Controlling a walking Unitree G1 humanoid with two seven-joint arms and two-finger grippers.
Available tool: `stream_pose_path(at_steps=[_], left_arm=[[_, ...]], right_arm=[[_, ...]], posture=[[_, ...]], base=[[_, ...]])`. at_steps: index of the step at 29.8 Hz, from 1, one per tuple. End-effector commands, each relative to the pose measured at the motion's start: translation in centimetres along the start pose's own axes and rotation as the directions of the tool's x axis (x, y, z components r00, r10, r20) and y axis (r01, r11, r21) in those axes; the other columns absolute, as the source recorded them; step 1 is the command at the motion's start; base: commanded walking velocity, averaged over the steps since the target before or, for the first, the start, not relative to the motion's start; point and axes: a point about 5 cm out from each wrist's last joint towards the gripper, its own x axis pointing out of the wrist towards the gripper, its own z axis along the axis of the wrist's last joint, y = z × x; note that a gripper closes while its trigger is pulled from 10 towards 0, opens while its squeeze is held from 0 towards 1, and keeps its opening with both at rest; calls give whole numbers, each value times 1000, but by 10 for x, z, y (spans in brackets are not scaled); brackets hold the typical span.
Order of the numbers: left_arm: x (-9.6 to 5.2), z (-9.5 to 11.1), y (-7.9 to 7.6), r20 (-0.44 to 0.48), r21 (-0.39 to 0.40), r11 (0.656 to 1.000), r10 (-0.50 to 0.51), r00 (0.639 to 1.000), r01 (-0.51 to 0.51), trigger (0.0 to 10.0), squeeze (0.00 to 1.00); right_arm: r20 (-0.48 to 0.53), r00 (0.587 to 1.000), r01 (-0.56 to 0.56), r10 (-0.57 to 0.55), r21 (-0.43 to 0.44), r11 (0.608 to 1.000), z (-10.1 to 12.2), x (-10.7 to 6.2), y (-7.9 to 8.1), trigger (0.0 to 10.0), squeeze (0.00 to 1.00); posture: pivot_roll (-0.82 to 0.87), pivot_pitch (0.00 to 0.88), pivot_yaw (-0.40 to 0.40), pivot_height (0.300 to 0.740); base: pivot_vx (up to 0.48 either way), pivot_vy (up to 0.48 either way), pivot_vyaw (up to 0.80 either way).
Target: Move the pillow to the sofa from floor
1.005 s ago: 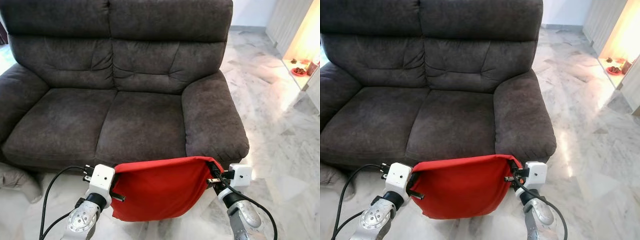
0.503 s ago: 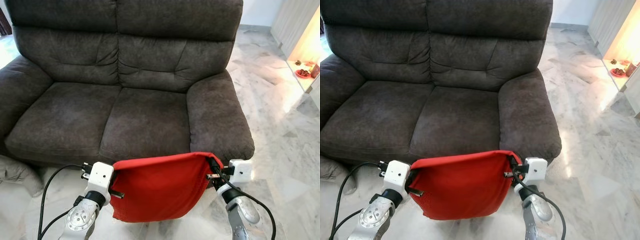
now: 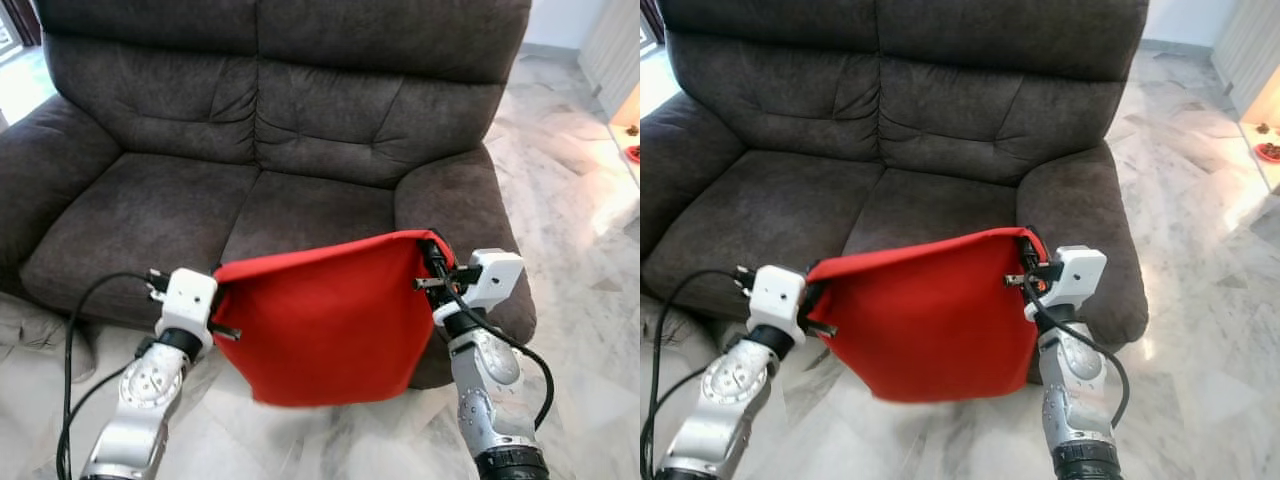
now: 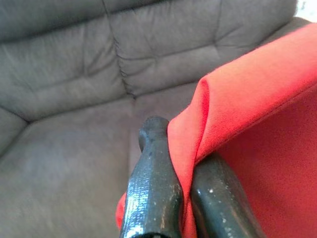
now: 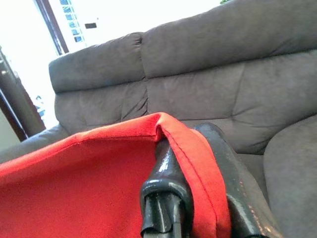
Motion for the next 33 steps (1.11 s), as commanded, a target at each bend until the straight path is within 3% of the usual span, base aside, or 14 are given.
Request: stream_pose_path(at_steps=[1,12,18,23,27,31,33], left_arm=[[4,22,30,74,7,990,141,987,-142,10000,0],[18,67,57,186,32,982,179,966,-187,10000,0],[26,94,70,243,48,976,195,950,-212,10000,0],[34,118,80,294,78,974,181,938,-213,10000,0],[35,125,80,307,73,972,190,933,-222,10000,0],[35,126,75,309,65,976,179,934,-209,10000,0],[35,120,73,284,67,978,171,943,-197,10000,0]], right_arm=[[169,978,128,-126,0,992,42,4,-25,10000,0],[270,960,84,-79,-6,996,77,19,-14,10000,0],[330,944,49,-29,-53,997,99,29,-5,10000,0],[411,912,39,2,-92,995,129,44,-2,10000,0],[467,884,28,23,-102,994,149,52,1,10000,0],[469,883,21,25,-93,995,151,54,1,10000,0],[437,899,21,22,-95,995,141,54,1,10000,0]], posture=[[63,148,-23,740],[68,146,-19,740],[69,144,-16,740],[65,137,-11,740],[63,136,-10,740],[67,137,-13,740],[66,138,-13,740]], base=[[480,0,0],[448,0,0],[401,0,0],[457,0,0],[423,0,0],[367,0,0],[341,0,0]])
